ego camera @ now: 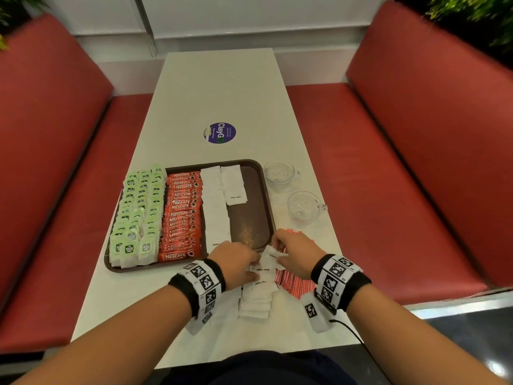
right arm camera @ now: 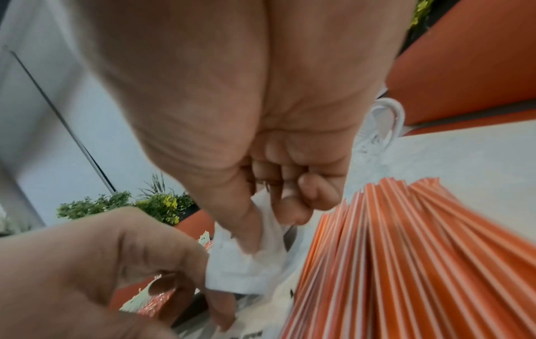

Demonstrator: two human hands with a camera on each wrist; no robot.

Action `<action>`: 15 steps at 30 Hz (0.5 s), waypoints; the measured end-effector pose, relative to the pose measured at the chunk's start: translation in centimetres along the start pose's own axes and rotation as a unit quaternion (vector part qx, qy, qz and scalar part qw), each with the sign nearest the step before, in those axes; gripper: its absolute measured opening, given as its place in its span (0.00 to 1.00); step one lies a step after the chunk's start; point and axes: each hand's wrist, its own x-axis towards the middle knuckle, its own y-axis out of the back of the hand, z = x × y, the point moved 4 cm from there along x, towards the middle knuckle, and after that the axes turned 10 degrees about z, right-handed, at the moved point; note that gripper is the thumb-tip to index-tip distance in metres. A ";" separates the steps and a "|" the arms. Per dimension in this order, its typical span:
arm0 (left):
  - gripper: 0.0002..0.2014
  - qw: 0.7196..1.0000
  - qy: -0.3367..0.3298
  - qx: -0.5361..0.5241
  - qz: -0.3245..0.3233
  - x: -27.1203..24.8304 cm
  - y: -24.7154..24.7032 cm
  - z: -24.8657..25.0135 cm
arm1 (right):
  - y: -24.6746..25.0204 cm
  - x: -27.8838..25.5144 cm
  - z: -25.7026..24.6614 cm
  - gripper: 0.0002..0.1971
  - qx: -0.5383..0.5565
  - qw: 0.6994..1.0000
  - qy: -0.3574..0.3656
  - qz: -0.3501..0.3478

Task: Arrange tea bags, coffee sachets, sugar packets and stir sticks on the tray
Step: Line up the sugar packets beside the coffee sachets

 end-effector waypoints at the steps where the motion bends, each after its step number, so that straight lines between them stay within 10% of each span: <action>1: 0.18 1.000 0.004 0.002 0.003 0.1 -0.1 0.3 | 0.1 -0.2 0.3 0.15 0.009 1.000 -0.003 -0.002; 15: 0.25 0.999 0.012 -0.053 0.008 1.8 -0.5 2.4 | 1.1 -2.3 1.6 0.12 0.044 0.997 -0.016 0.064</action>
